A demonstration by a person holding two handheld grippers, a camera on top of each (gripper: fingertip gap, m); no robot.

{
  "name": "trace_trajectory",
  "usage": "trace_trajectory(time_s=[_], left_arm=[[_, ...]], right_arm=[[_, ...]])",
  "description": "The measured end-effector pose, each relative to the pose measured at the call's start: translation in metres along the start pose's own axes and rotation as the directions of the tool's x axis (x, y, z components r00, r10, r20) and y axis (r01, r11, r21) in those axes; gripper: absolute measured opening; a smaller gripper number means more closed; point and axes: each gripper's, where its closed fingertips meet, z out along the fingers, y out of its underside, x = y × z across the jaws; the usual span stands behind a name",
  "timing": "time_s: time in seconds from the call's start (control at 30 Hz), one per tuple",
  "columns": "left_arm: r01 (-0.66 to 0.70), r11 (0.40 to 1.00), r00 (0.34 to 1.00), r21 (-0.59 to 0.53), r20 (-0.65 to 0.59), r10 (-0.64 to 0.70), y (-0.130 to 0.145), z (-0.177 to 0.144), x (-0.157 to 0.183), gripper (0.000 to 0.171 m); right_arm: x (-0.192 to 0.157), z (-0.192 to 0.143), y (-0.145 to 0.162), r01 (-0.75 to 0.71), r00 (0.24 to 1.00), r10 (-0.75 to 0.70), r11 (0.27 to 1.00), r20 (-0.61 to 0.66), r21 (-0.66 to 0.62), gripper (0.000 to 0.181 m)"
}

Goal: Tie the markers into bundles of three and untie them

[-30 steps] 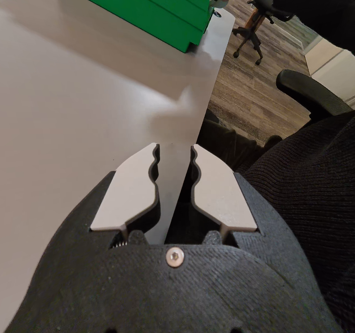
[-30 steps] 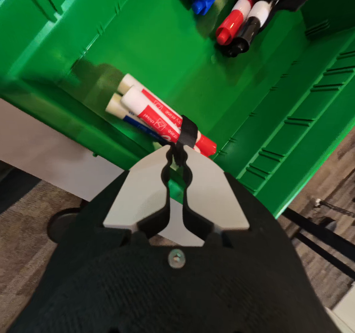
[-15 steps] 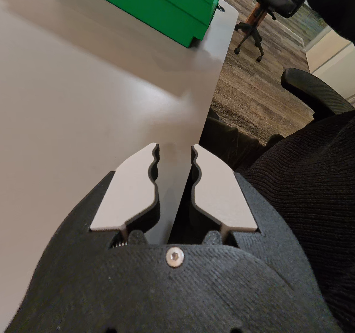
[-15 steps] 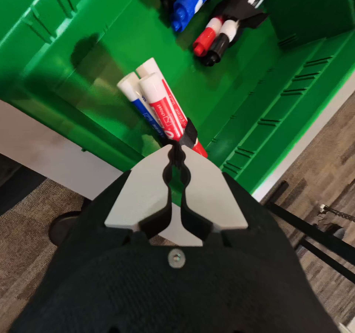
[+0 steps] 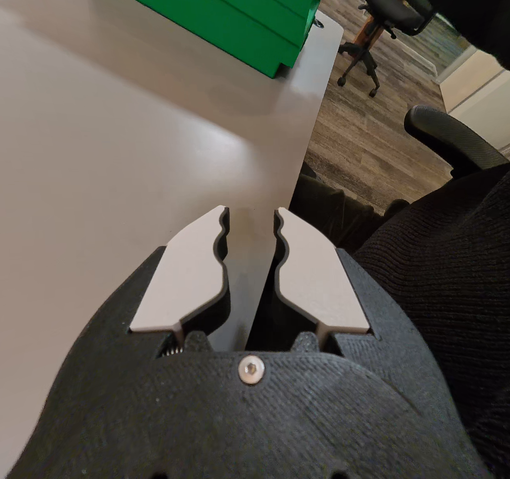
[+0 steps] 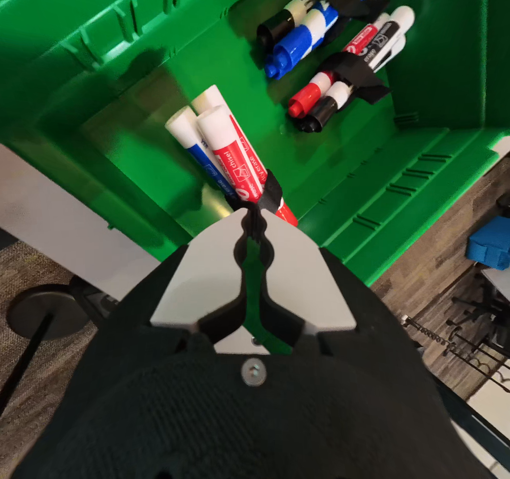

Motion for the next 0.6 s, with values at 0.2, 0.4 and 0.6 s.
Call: trace_trajectory(time_s=[0.2, 0.4, 0.6], left_arm=[[0.011, 1.000, 1.000, -0.015, 0.004, -0.011, 0.003, 0.001, -0.002, 0.031], [0.017, 1.000, 1.000, -0.025, 0.009, -0.017, 0.005, 0.003, -0.005, 0.031], [0.025, 0.999, 1.000, -0.035, 0.007, -0.025, 0.007, 0.004, -0.006, 0.031]], right_arm=[[0.001, 0.019, -0.016, 0.053, 0.999, -0.053, 0.998, 0.001, -0.020, 0.004], [-0.005, 0.026, -0.016, 0.030, 0.999, -0.030, 0.999, 0.023, -0.023, 0.004], [0.000, 0.007, -0.016, -0.079, 0.997, 0.080, 0.996, -0.016, 0.047, 0.016]])
